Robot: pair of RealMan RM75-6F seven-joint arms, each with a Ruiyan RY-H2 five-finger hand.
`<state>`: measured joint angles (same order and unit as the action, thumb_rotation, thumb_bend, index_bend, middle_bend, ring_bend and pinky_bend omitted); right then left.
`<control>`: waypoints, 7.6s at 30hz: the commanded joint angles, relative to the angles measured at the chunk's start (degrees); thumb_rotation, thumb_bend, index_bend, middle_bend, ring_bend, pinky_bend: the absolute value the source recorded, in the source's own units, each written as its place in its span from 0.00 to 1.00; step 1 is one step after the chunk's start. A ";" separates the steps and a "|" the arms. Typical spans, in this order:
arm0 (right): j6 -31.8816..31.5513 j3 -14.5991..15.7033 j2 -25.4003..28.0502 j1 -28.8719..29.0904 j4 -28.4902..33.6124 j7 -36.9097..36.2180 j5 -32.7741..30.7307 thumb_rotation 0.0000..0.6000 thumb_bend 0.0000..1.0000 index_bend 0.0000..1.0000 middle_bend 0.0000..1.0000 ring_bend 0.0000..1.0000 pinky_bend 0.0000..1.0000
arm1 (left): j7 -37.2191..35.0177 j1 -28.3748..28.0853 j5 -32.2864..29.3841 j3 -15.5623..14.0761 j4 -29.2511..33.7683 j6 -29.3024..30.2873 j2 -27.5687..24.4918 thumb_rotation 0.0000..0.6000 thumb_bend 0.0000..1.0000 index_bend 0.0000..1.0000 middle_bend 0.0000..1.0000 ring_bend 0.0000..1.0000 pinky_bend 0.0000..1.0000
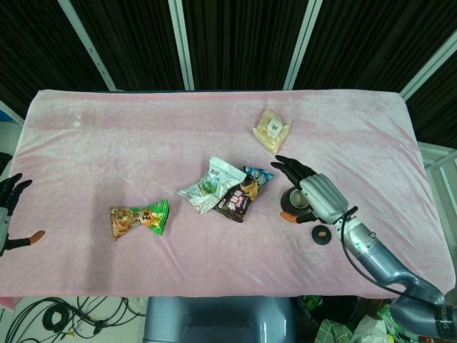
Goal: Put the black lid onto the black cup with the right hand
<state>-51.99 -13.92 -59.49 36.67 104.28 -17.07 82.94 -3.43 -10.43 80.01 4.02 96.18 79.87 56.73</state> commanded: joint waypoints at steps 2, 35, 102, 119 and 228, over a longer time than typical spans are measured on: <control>0.12 0.11 0.08 0.36 0.58 1.24 -1.17 1.00 0.13 0.04 0.00 0.05 0.16 | 0.05 0.10 0.08 0.04 0.06 0.04 -0.05 1.00 0.09 0.12 0.01 0.00 0.03; -2.21 1.85 2.57 -0.67 0.95 3.49 -3.47 1.00 0.14 0.04 0.00 0.05 0.16 | 0.39 0.49 0.39 0.53 -0.05 -0.09 -0.04 1.00 0.09 0.12 0.01 0.00 0.03; -3.13 11.91 -16.72 -12.53 -24.53 7.45 -5.82 1.00 0.23 0.48 0.00 0.05 0.16 | 0.66 0.45 -0.78 1.64 0.36 -0.55 -0.08 1.00 0.09 0.12 0.01 0.00 0.03; -2.60 11.99 -18.46 -12.35 -26.41 5.77 -4.92 1.00 0.23 0.50 0.00 0.05 0.16 | 0.93 0.45 -0.87 1.77 0.23 -0.51 0.13 1.00 0.09 0.12 0.01 0.00 0.03; 12.64 1.83 -14.92 5.07 -21.85 18.43 -26.00 1.00 0.41 0.71 0.00 0.08 0.16 | 0.84 0.38 -1.50 2.31 0.37 -0.71 0.26 1.00 0.09 0.12 0.01 0.00 0.03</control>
<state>-39.44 -12.21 -74.31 41.71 82.56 1.33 56.97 -2.58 -10.04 78.51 6.33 96.56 79.17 56.99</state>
